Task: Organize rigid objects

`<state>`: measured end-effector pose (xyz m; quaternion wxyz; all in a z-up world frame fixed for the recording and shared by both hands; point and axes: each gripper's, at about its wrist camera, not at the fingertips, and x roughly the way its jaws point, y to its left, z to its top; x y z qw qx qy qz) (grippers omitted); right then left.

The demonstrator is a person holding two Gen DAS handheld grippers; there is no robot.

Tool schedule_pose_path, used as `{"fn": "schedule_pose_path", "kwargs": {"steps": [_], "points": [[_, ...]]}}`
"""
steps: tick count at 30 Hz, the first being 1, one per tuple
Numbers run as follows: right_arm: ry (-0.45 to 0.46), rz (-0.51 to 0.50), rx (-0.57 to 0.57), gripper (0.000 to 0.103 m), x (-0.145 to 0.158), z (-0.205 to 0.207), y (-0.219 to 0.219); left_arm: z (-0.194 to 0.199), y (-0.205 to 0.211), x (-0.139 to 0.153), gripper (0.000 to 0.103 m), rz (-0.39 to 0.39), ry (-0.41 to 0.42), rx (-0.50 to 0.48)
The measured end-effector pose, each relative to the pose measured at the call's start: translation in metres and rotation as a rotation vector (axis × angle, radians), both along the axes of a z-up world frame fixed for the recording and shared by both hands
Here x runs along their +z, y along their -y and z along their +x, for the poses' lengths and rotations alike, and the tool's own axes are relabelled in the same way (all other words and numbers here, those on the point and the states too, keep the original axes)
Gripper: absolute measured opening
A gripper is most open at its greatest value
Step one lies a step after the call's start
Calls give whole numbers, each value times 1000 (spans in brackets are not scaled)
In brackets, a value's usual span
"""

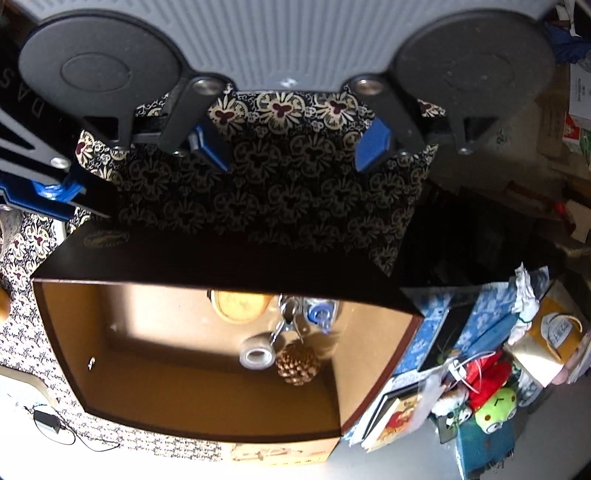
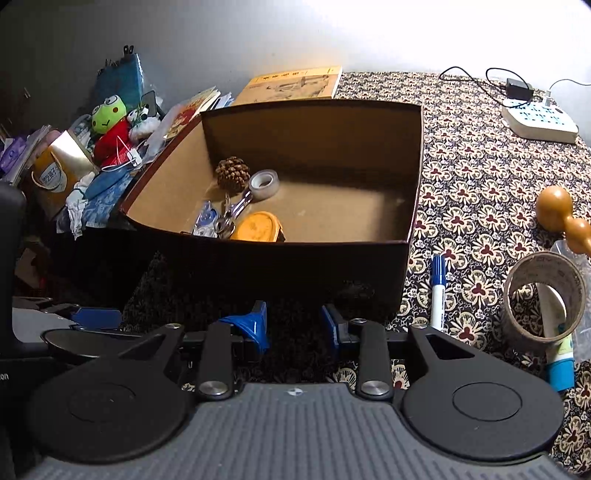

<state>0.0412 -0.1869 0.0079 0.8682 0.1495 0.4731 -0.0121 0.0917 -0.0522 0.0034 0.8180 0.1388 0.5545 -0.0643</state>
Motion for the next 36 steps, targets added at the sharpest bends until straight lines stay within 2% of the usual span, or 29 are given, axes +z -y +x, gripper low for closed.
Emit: {"fn": "schedule_pose_path", "kwargs": {"steps": [6,22,36], "points": [[3,10,-8,15,2,5,2,6,2,3,74,3,0,-11],[111,-38,-93,15,27,39,4,55,5,33,74,-63,93,-87],[188,-118,-183,15,17,66,-8,92,0,27,74,-97,163,-161]]}}
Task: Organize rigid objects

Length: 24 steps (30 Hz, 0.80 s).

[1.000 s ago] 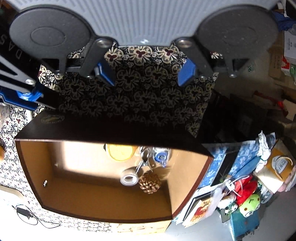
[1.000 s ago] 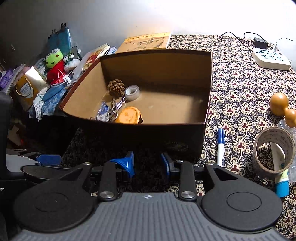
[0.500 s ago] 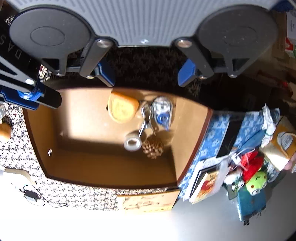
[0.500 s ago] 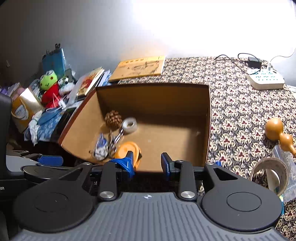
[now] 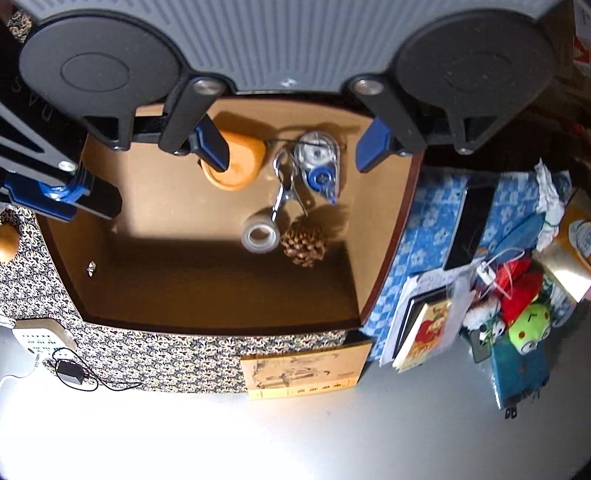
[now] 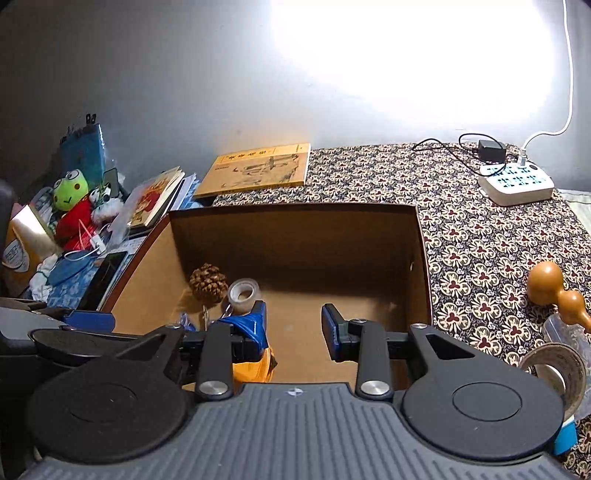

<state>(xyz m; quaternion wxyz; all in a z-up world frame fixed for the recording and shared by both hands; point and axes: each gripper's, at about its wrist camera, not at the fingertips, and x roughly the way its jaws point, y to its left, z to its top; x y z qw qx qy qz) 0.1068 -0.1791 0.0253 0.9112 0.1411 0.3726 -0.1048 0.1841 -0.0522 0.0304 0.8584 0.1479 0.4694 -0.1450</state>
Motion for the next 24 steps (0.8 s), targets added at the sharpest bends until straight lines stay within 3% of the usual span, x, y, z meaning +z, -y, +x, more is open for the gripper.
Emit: {"fn": "schedule_pose_path", "kwargs": {"steps": [13,24], "points": [[59,-51,-85,15,-12,11,2,21,5,-14,74,-13,17,-56],[70,-76,-88,15,-20,25,7,38,11,-24,74,-5,14,-69]]}}
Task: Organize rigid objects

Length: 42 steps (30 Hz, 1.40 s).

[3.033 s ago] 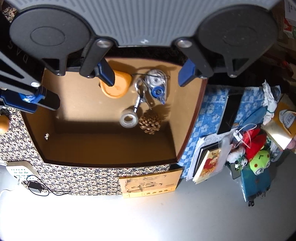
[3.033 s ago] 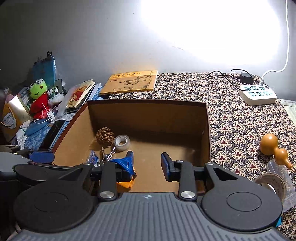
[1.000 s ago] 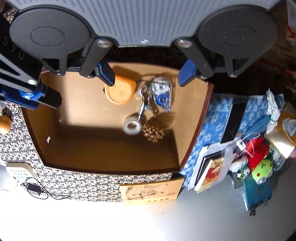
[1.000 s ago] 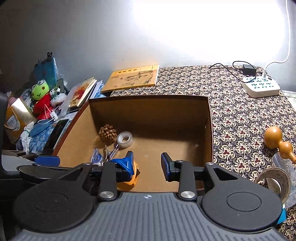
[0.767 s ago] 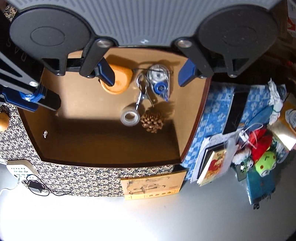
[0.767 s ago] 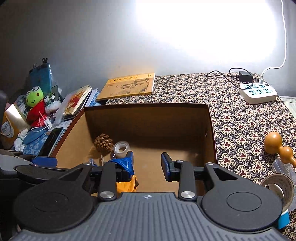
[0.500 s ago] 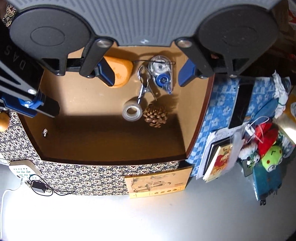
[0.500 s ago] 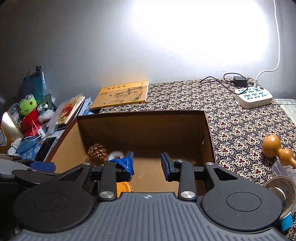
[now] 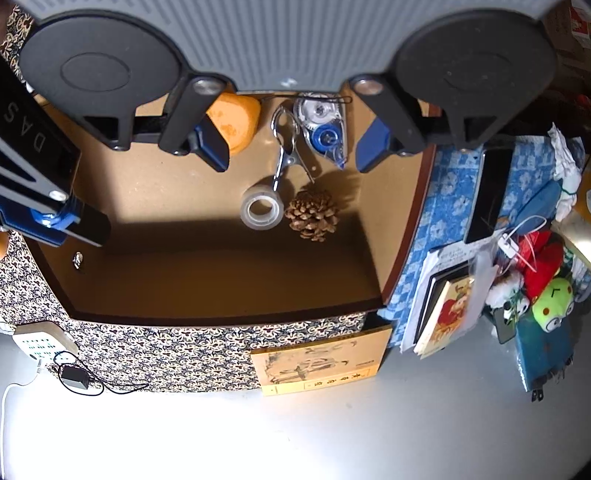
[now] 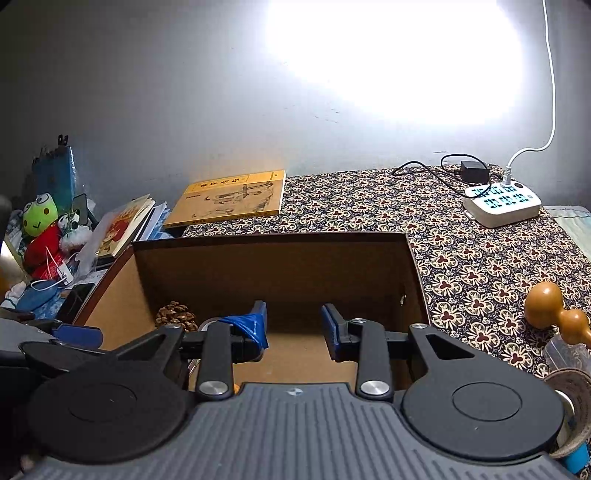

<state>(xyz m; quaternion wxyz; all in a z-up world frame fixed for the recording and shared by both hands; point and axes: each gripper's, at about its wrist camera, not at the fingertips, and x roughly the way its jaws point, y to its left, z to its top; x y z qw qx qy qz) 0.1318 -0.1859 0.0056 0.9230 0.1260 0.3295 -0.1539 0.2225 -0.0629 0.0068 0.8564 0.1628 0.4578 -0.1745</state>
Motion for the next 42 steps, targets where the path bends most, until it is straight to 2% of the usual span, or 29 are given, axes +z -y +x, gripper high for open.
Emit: {"fn": "schedule_pose_path", "kwargs": {"steps": [8,16,21,25,28,42], "points": [[-2,-19,-4,15,-14,15,10,17,9,-11,74,-3,-8,-13],[-36,12,-4,15,-34,27,16,34,16,-30,74,11,-3,-21],[-60,17,-8,15,-45,33,21,44,17,-44,74,20,-34,-16],[-58,1,16,15,-45,36,22,49,16,-56,74,32,-82,-7],[-72,1,27,15,-47,39,26,49,15,-61,74,10,-125,0],[-88,-7,56,15,-45,43,25,47,18,-61,74,15,-113,13]]}}
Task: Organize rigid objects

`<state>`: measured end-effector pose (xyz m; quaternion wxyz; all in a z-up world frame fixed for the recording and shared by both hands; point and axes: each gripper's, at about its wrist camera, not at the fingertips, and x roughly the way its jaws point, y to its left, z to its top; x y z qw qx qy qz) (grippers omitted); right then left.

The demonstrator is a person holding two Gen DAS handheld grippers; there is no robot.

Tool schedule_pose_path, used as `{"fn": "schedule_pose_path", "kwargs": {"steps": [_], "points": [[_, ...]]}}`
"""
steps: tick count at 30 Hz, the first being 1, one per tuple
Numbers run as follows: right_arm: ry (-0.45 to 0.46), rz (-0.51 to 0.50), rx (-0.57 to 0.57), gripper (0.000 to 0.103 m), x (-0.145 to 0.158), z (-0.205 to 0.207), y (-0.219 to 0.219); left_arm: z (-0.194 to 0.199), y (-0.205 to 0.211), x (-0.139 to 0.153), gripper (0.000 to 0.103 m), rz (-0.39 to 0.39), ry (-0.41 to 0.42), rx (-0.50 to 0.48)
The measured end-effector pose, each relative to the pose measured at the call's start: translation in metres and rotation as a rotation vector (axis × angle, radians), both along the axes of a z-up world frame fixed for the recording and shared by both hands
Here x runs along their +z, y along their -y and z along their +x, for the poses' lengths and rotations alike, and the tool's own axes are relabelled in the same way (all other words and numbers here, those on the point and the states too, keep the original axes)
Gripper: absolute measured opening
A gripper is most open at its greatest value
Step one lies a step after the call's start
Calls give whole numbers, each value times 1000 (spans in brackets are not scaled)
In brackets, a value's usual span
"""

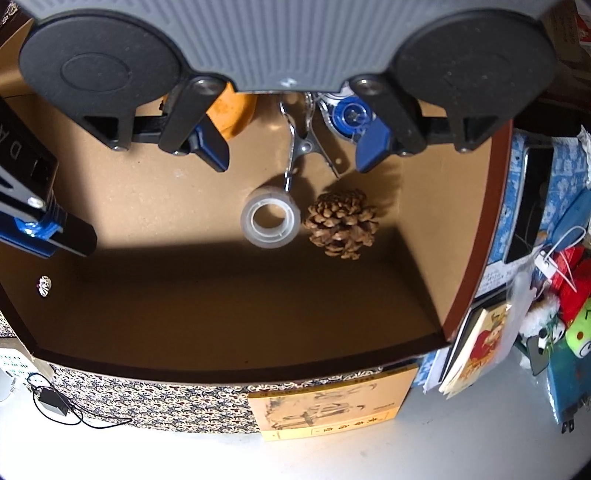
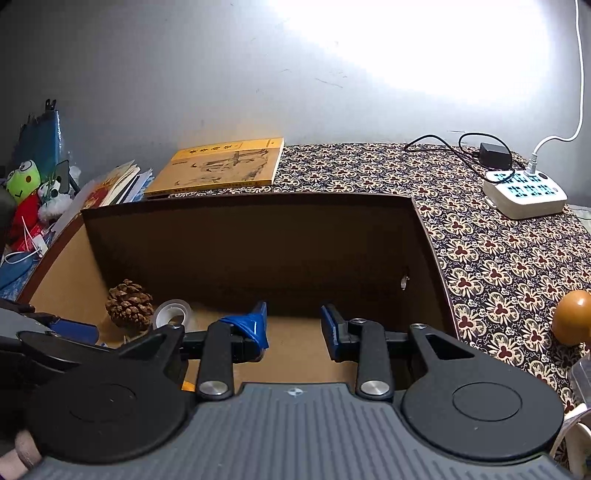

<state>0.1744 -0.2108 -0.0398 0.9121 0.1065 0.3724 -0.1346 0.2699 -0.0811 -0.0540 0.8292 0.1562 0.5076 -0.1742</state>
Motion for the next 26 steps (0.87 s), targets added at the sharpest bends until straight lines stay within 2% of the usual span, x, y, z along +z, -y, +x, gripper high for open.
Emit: {"fn": "schedule_pose_path", "kwargs": {"steps": [17,26], "points": [[-9,16,16,15,5,-1,-8,0,-2,6,74,-12,32,7],[19,10,-1,15,15,-9,-10,-7,-6,25,71,-76,77,-9]]}}
